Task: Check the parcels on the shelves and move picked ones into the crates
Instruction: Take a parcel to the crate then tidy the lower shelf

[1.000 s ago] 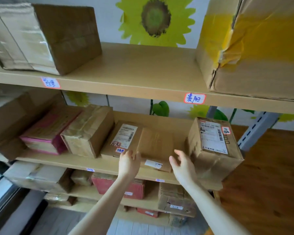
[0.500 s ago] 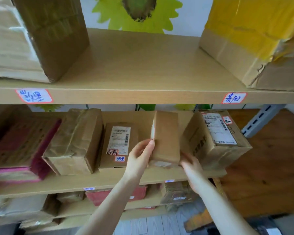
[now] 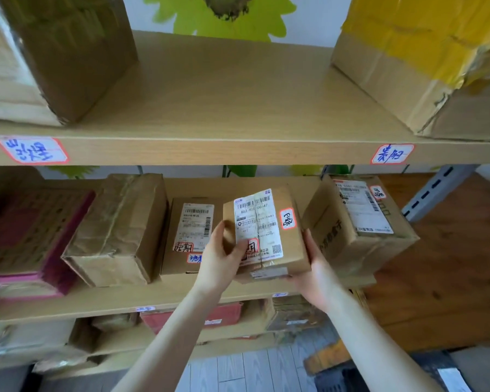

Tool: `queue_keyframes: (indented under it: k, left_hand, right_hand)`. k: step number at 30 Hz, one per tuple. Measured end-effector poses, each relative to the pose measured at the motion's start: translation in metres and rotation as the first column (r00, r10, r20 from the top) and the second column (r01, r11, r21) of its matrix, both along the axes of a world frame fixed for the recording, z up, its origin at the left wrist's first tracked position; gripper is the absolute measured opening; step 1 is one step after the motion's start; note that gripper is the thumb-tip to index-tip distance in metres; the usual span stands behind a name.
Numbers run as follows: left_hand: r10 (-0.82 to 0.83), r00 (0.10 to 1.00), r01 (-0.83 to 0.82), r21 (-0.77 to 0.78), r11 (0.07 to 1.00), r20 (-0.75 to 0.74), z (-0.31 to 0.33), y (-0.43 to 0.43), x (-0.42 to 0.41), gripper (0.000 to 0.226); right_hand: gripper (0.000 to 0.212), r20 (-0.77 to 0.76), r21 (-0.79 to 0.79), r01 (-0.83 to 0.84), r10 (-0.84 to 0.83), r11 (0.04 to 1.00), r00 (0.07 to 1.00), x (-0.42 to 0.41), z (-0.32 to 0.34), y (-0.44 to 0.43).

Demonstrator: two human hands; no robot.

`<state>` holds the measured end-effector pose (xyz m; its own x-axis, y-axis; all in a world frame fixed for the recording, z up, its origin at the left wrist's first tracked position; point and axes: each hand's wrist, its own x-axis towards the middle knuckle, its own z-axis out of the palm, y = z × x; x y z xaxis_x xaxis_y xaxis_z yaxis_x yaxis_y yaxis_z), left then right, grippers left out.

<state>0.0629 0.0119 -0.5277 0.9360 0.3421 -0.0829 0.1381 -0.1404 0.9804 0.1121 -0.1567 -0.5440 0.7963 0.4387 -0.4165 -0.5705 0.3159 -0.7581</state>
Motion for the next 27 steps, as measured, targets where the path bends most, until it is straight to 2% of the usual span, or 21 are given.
queue_keyframes:
  k: [2,6,9,12,16,19,21,24,25,27]
  left_hand:
    - [0.08,0.997,-0.079,-0.057,0.995,0.015,-0.003,0.003,-0.004,0.04]
    - [0.136,0.99,-0.128,-0.161,0.979,0.037,-0.009,0.008,-0.015,0.034]
    - [0.12,0.989,-0.103,-0.19,0.976,0.083,-0.017,0.0,-0.027,0.033]
    - [0.001,0.997,0.014,-0.186,0.982,0.079,-0.031,-0.028,-0.044,0.029]
    - [-0.32,0.947,0.32,-0.135,0.938,0.021,-0.052,-0.092,-0.082,0.03]
    - [-0.539,0.842,0.538,-0.051,0.841,-0.002,-0.067,-0.156,-0.116,0.036]
    - [-0.7,0.71,0.698,-0.06,0.714,-0.072,-0.076,-0.207,-0.143,0.043]
    - [-0.875,0.446,0.858,-0.189,0.477,-0.186,-0.092,-0.284,-0.188,0.052]
    - [-0.898,0.377,0.874,-0.234,0.426,-0.227,-0.1,-0.311,-0.203,0.05]
    - [-0.908,0.278,0.865,-0.329,0.378,-0.312,-0.121,-0.365,-0.231,0.041]
  right_hand:
    - [0.044,0.065,-0.079,0.053,-0.048,0.995,0.997,-0.004,0.005,0.001]
    - [0.041,0.25,-0.209,0.274,-0.219,0.939,0.943,-0.033,0.013,-0.007]
    - [0.034,0.26,-0.176,0.36,-0.309,0.916,0.915,-0.071,0.022,-0.021]
    - [0.032,0.242,-0.181,0.487,-0.442,0.854,0.864,-0.123,0.011,-0.046]
    - [0.041,0.142,-0.214,0.696,-0.683,0.685,0.716,-0.206,-0.023,-0.092]
    - [0.049,0.051,-0.242,0.811,-0.828,0.533,0.559,-0.273,-0.039,-0.14]
    - [0.051,0.032,-0.266,0.866,-0.894,0.424,0.447,-0.318,-0.051,-0.178]
    - [0.049,-0.009,-0.268,0.922,-0.958,0.279,0.288,-0.38,-0.07,-0.236]
    - [0.047,-0.021,-0.268,0.934,-0.971,0.235,0.238,-0.399,-0.078,-0.256]
    - [0.044,-0.044,-0.27,0.951,-0.988,0.153,0.146,-0.434,-0.096,-0.3]
